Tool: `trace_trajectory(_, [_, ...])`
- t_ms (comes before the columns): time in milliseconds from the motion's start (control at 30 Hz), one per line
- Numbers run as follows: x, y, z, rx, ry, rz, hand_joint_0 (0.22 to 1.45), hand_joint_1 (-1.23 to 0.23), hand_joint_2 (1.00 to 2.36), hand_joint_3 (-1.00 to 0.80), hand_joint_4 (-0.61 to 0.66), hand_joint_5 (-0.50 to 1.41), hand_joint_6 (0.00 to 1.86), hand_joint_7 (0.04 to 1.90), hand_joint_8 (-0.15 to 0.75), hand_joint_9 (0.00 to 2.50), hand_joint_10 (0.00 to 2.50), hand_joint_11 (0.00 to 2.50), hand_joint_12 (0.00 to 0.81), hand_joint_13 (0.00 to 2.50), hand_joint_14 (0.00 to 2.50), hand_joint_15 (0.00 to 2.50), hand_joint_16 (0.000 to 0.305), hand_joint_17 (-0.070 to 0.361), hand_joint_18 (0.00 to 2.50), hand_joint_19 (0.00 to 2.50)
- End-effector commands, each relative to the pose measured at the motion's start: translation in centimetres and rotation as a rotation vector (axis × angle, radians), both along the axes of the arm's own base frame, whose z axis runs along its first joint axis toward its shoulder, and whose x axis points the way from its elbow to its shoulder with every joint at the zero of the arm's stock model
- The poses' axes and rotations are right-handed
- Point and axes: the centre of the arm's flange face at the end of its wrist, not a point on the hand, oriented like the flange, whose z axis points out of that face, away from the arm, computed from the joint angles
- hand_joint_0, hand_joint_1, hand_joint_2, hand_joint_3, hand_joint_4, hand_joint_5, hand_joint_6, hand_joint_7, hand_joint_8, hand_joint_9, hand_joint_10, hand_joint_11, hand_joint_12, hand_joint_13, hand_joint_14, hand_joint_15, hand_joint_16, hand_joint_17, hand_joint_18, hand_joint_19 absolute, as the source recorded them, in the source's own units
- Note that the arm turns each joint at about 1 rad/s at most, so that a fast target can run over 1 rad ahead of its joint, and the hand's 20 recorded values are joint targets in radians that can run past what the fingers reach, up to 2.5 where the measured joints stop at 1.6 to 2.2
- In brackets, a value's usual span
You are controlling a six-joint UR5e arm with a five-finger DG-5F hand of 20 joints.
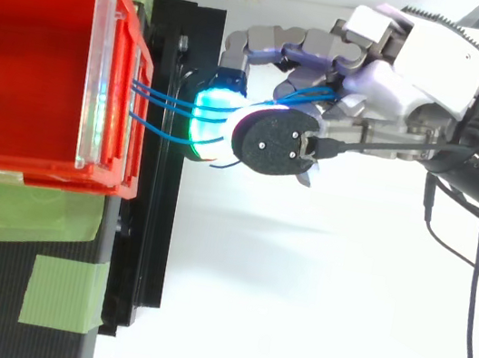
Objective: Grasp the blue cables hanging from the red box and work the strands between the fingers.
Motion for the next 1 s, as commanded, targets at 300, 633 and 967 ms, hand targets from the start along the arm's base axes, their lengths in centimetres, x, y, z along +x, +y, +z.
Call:
trace_trajectory(300, [0.8,-0.1,1.1,-0.024,0.008,-0.011,0.88,-0.6,1.01,-0.71,0.26,0.22,0.41,1.29,0.43,1.08,2.5,2.5,0.511,1.28,2.5,1.71,0.057,0.129,1.62,0.82])
trace_trajectory(633, [1.0,-0.7,1.2,-0.037,0.089,-0.033,0.89,-0.6,1.01,-0.66,0.26,0.23,0.4,1.3,0.422,1.07,2.5,2.5,0.509,1.27,2.5,1.7,0.056,0.126,1.62,0.81])
trace_trajectory(967, [1.0,-0.7,1.3,-0.042,0.089,-0.031,0.9,-0.61,1.01,-0.64,0.25,0.22,0.41,1.29,0.43,1.08,2.5,2.5,0.515,1.28,2.5,1.7,0.056,0.127,1.62,0.82])
